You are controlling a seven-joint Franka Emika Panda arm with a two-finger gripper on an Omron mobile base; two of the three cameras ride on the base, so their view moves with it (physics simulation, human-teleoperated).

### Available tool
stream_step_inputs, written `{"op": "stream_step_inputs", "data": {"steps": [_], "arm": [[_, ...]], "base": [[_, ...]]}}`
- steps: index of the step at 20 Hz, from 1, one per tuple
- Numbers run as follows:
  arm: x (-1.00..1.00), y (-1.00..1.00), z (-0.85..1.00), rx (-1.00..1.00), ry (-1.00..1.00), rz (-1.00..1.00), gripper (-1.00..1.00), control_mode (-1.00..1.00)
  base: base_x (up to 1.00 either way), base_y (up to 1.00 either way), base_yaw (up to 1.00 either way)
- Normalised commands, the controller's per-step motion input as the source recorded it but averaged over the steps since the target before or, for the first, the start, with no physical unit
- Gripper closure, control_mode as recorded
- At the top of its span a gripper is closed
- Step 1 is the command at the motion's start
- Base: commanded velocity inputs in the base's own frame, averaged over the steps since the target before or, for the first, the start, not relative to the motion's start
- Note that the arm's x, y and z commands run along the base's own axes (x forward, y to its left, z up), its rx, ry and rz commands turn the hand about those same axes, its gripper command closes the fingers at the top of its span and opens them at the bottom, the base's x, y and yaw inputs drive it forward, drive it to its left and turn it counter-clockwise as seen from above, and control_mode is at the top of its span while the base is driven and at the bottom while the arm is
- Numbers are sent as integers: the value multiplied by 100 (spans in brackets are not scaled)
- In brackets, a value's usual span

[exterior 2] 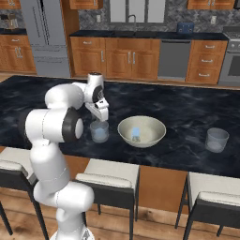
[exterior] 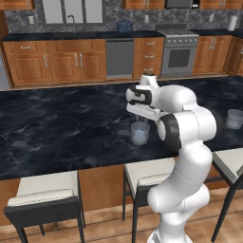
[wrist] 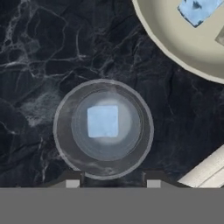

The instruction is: There are four ice cubes in the ice bowl. Place two ice cubes in each glass of water.

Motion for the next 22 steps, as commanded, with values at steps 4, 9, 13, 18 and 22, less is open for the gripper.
{"op": "stream_step_inputs", "data": {"steps": [4, 9, 13, 18, 22], "arm": [[17, -3, -8, 0, 0, 0, 100, -100], [1, 0, -27, -1, 0, 0, 100, -100], [0, -4, -28, -1, 0, 0, 100, -100], [0, -13, -17, 0, 0, 0, 100, -100], [0, -11, -11, 0, 0, 0, 100, -100]], "base": [[0, 0, 0], [0, 0, 0], [0, 0, 0], [0, 0, 0], [0, 0, 0]]}}
